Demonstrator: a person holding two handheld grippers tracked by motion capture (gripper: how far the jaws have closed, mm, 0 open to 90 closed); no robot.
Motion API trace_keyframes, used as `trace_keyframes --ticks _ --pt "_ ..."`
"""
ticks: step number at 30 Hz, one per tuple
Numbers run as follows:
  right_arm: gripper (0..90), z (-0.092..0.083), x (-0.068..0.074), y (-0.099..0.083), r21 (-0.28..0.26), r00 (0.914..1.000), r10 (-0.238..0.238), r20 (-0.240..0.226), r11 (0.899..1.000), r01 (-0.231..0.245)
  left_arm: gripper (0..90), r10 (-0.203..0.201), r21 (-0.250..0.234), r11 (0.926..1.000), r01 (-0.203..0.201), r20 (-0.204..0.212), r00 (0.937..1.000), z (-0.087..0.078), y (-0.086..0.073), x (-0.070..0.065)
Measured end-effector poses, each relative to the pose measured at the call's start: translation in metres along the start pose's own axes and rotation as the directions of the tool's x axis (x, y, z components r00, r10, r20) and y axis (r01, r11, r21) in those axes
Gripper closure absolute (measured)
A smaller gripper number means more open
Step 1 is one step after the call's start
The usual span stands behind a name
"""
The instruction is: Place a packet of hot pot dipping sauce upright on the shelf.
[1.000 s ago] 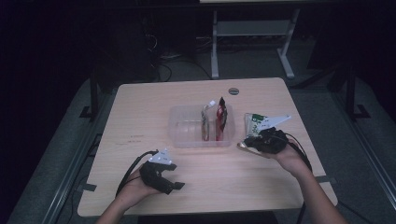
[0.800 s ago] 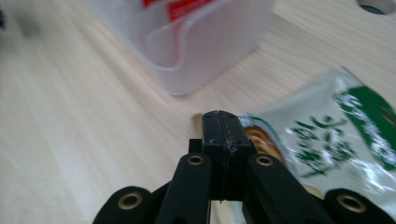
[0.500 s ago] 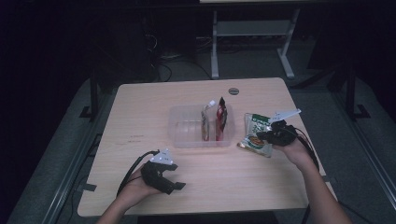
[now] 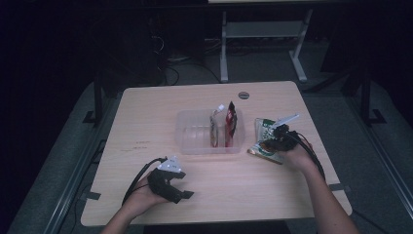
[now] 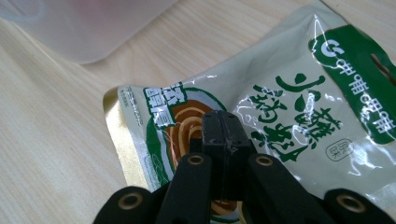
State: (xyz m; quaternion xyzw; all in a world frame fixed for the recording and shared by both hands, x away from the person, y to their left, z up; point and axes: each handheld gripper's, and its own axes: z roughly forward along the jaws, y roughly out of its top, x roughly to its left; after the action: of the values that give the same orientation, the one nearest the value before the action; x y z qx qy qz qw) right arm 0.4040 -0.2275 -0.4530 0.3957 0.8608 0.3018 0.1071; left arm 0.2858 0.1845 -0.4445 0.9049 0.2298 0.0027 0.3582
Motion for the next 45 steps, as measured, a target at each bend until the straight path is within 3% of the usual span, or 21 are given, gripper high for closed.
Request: trace_keyframes --ticks 5,11,16,24,39,45 --pt "90.0 0.006 -0.001 -0.001 0.024 0.9999 0.010 -0.004 1.000 -0.010 21.6 0.005 0.007 1.0000 -0.005 0.000 1.0000 0.001 0.001 0.000" --pt "90.0 0.007 0.004 -0.001 0.033 0.9992 -0.030 0.027 0.999 0.029 21.7 0.009 0.018 0.9998 -0.009 0.003 1.0000 0.003 0.001 0.000" --pt "90.0 0.006 0.009 -0.001 0.045 0.9990 -0.044 -0.001 0.998 0.044 21.6 0.002 0.016 0.9999 -0.002 0.005 1.0000 0.003 0.000 -0.001" --pt "90.0 0.002 0.037 -0.003 0.089 0.9899 -0.139 -0.028 0.986 0.141 21.6 0.005 0.012 0.9999 -0.005 -0.002 1.0000 0.000 0.000 0.000" --pt "90.0 -0.007 0.074 -0.016 0.104 0.9768 -0.181 -0.114 0.976 0.193 21.6 0.002 0.004 1.0000 -0.002 0.000 1.0000 0.001 0.001 -0.001" --pt "90.0 -0.009 0.086 -0.018 0.104 0.9669 -0.206 -0.151 0.969 0.223 21.6 0.003 0.002 1.0000 -0.003 0.003 1.0000 0.001 0.001 -0.001"
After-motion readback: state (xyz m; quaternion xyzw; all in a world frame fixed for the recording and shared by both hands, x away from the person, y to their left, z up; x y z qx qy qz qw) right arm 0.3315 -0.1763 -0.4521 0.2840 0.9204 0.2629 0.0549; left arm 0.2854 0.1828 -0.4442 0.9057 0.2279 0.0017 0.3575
